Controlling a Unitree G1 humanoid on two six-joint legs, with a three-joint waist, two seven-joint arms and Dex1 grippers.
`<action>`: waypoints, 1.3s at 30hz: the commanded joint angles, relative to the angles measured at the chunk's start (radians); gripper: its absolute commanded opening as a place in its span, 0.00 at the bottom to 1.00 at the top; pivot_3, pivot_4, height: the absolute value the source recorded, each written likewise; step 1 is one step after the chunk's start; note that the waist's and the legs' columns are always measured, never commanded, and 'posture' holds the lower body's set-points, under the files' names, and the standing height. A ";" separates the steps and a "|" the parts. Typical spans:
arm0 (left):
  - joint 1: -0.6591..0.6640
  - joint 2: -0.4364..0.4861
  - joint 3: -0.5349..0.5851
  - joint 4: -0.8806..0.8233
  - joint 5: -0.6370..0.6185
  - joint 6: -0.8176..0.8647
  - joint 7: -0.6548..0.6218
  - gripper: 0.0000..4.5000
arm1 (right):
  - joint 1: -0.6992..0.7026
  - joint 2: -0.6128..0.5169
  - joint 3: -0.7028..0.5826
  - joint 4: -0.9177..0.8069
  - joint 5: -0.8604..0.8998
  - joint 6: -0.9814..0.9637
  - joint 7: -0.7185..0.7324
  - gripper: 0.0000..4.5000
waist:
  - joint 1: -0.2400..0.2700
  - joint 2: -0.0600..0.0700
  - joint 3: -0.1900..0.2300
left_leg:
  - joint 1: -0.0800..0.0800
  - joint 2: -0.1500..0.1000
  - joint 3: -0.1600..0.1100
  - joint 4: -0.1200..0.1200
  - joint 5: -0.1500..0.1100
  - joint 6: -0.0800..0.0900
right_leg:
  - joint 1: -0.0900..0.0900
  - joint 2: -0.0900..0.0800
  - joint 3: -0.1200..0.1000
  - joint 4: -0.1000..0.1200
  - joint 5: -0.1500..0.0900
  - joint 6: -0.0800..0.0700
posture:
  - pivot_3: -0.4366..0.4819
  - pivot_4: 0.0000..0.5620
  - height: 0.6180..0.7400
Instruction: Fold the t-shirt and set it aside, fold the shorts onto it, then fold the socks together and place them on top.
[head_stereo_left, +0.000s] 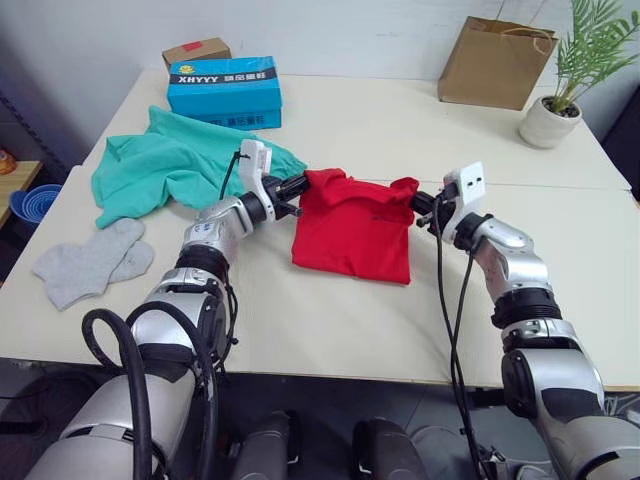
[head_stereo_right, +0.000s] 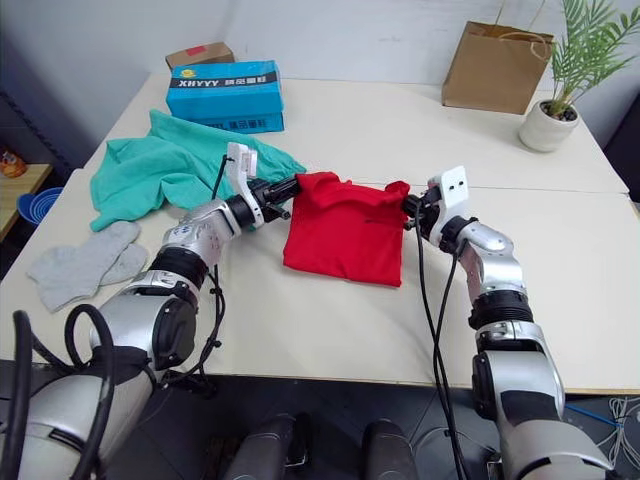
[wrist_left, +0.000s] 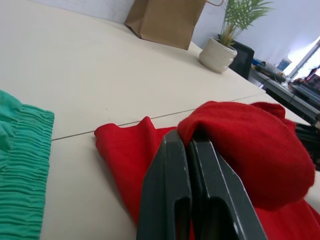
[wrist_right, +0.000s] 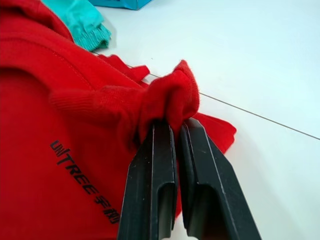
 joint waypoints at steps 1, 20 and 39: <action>-0.051 -0.026 0.029 0.017 0.010 -0.054 0.067 0.00 | -0.071 0.025 -0.047 0.077 -0.014 -0.078 -0.114 0.00 | -0.002 0.000 0.000 | 0.000 0.000 0.000 0.000 0.000 0.000 | 0.000 0.000 0.000 0.000 0.000 0.000 | 0.48 0.27 1.00; 0.110 0.031 -0.017 -0.149 0.100 -0.300 0.003 1.00 | 0.027 -0.054 -0.095 -0.021 -0.045 -0.172 -0.177 0.99 | 0.000 0.000 0.000 | 0.000 0.000 0.001 -0.001 0.000 0.000 | -0.001 0.000 0.001 0.000 0.000 0.000 | 0.48 0.27 1.00; 0.245 0.062 -0.432 -0.275 0.462 -0.580 -0.127 1.00 | 0.289 -0.190 0.222 -0.325 -0.234 -0.411 0.293 1.00 | 0.005 0.000 0.000 | 0.002 0.000 0.004 0.001 0.000 0.001 | -0.002 -0.003 0.005 0.002 0.000 0.000 | 0.48 0.27 1.00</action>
